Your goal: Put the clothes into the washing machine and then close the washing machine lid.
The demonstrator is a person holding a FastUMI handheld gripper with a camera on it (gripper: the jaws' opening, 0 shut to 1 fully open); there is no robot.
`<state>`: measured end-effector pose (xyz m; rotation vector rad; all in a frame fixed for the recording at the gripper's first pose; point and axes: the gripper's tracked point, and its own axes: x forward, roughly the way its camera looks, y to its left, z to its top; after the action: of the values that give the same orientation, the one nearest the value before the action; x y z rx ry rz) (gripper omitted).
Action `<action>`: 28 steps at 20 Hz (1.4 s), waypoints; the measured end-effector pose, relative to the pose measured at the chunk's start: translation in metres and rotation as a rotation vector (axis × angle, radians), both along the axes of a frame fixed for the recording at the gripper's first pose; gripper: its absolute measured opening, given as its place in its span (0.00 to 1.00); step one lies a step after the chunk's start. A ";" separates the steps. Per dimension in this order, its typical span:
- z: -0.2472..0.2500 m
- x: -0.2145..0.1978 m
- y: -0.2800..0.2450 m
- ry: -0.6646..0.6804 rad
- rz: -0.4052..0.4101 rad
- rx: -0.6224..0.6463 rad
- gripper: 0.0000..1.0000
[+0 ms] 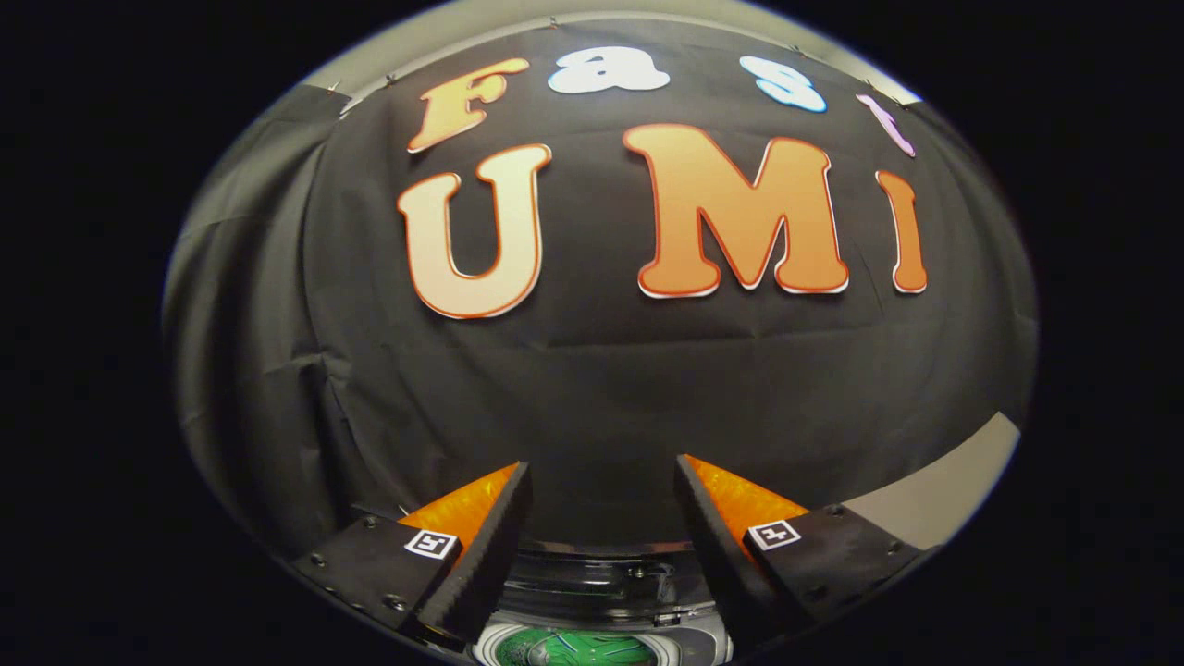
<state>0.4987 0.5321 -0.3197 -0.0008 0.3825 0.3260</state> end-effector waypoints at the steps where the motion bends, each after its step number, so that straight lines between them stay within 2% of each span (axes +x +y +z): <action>1: -0.008 0.009 -0.002 0.014 -0.009 -0.011 0.99; 7: -0.037 0.037 -0.006 0.062 -0.027 -0.074 0.98; 13: -0.054 0.042 -0.002 0.076 -0.024 -0.110 0.98; 16: -0.075 0.035 0.001 0.160 0.014 -0.098 0.98; 17: -0.076 0.040 0.003 0.150 0.010 -0.063 0.97; 21: -0.075 0.034 0.001 0.137 0.017 -0.059 0.98; 28: -0.061 0.003 -0.008 0.068 0.016 -0.035 0.97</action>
<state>0.5015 0.5237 -0.3808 -0.0275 0.4559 0.3359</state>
